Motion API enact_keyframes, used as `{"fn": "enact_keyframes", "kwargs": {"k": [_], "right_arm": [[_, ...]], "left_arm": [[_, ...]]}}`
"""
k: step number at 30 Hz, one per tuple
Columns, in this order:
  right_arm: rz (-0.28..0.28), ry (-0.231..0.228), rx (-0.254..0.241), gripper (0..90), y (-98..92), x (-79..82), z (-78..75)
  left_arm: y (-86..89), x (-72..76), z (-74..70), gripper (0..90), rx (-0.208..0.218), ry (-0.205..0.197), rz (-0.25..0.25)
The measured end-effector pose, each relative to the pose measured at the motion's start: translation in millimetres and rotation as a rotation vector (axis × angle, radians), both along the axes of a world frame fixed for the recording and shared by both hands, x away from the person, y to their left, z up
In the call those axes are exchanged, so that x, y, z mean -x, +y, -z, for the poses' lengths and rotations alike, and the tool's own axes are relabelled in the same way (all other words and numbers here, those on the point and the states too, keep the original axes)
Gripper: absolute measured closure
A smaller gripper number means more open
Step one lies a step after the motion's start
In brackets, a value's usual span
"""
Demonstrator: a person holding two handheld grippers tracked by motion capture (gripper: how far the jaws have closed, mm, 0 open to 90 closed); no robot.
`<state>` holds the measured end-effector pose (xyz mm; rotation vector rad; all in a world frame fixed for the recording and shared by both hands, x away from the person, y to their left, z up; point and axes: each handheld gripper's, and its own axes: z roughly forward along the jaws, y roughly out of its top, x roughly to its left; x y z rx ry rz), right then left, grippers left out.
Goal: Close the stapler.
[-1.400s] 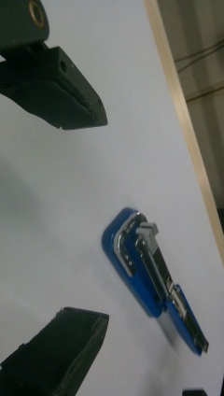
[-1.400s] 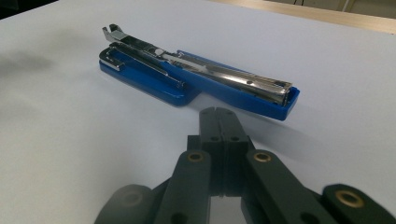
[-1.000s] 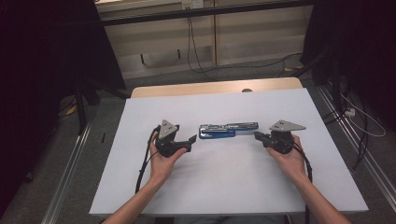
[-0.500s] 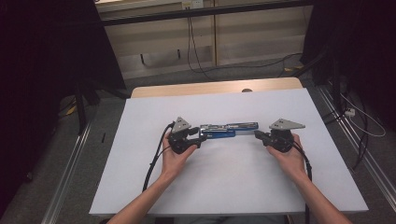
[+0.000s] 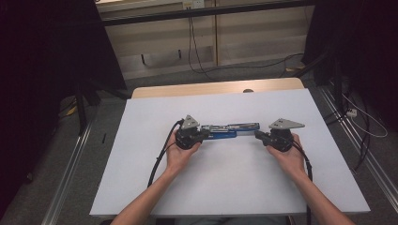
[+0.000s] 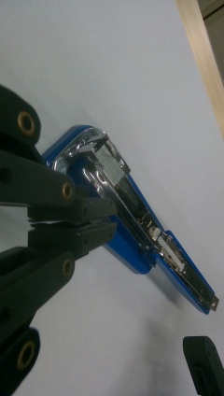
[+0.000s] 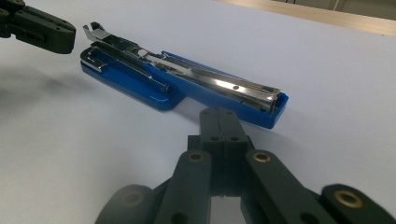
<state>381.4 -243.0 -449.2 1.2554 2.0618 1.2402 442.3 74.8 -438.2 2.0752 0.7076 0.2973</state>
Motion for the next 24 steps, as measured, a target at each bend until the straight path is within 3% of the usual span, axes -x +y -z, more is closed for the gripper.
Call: {"fn": "enact_keyframes", "kwargs": {"k": [7, 12, 17, 20, 24], "right_arm": [[-0.012, 0.023, 0.023, 90.0, 3.7, -4.9, 1.0], [-0.011, 0.026, 0.024, 90.0, 3.2, -7.2, 3.3], [-0.008, 0.041, 0.036, 90.0, 5.0, -9.0, 6.0], [-0.013, 0.039, 0.041, 90.0, 5.4, -9.3, 5.8], [-0.014, 0.043, 0.036, 90.0, 5.0, -10.4, 6.0]], "left_arm": [[-5.3, -7.1, 6.1, 90.0, -0.036, 0.010, 0.005], [-6.3, -9.4, 8.6, 90.0, -0.024, 0.021, 0.003], [-6.4, -15.3, 8.1, 90.0, -0.037, 0.006, 0.001], [-4.0, -17.6, 8.8, 90.0, -0.016, 0.013, -0.012], [-2.8, -17.8, 11.9, 90.0, -0.031, 0.016, 0.012]]}}
